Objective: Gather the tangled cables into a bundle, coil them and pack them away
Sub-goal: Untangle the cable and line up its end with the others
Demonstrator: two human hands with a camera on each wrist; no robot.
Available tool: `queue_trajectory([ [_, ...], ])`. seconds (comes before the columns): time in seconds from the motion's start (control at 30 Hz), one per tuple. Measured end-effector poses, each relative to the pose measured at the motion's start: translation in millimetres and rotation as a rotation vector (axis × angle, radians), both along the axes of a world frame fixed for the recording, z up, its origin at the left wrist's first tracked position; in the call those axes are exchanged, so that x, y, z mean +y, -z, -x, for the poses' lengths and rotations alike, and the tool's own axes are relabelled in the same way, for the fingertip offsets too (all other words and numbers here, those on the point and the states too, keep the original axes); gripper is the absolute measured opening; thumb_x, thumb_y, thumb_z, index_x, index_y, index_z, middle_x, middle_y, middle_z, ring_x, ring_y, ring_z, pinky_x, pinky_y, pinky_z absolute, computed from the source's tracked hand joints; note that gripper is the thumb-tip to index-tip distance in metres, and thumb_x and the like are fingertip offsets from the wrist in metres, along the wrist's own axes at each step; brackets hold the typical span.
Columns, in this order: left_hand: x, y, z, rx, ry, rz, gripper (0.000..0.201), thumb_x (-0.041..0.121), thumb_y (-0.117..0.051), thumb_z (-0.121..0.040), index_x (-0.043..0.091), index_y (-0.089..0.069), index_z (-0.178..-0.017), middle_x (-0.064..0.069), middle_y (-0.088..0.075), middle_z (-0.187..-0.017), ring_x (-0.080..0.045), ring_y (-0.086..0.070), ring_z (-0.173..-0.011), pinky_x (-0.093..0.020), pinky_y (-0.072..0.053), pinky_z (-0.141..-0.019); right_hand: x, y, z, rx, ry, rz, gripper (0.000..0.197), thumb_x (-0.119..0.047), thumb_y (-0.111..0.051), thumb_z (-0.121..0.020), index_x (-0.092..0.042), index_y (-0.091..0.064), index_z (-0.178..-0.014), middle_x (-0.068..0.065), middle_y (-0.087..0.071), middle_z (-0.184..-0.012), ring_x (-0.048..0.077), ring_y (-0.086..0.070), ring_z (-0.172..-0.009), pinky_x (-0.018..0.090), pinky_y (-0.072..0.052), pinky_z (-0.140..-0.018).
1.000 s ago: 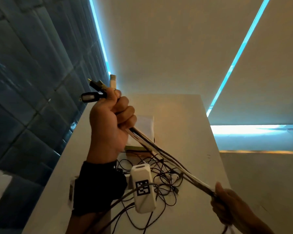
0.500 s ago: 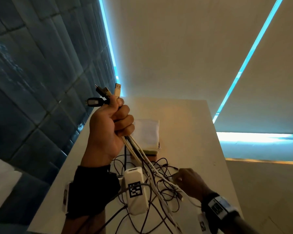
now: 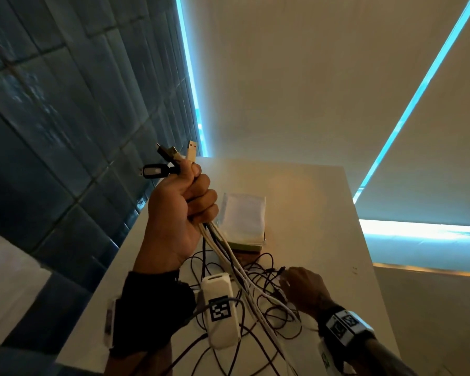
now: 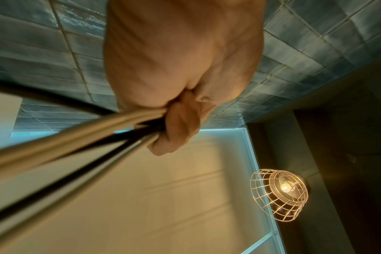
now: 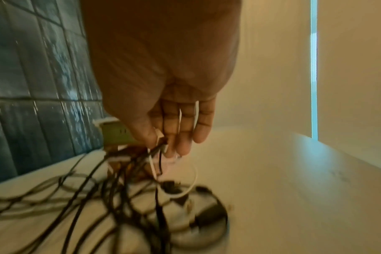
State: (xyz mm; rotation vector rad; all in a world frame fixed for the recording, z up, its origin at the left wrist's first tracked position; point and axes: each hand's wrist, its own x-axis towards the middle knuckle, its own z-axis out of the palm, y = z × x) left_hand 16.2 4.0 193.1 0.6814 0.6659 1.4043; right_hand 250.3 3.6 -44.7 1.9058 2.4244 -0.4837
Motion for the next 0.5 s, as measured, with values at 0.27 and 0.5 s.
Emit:
queue_trajectory([
  [0.27, 6.6, 6.9, -14.9, 0.174, -0.003, -0.015, 0.033, 0.03, -0.033, -0.101, 0.017, -0.037, -0.071, 0.006, -0.025, -0.053, -0.005, -0.019, -0.039, -0.021, -0.016, -0.038, 25.1, -81.9, -14.6, 0.171, -0.048, -0.309, 0.017, -0.036, -0.056, -0.093, -0.023, -0.066, -0.098, -0.007, -0.059, -0.103, 0.012, -0.051, -0.094, 0.026, -0.044, -0.078],
  [0.5, 9.2, 24.9, -40.0, 0.489, 0.049, 0.054, 0.027, 0.025, -0.038, -0.102, 0.012, -0.048, -0.081, 0.007, -0.029, -0.049, -0.007, -0.022, -0.04, -0.024, -0.016, -0.042, 28.1, -146.1, 11.7, 0.987, 0.072, -0.226, 0.013, -0.019, -0.07, -0.084, -0.006, -0.07, -0.085, -0.003, -0.07, -0.079, 0.005, -0.065, -0.072, 0.022, -0.055, -0.069],
])
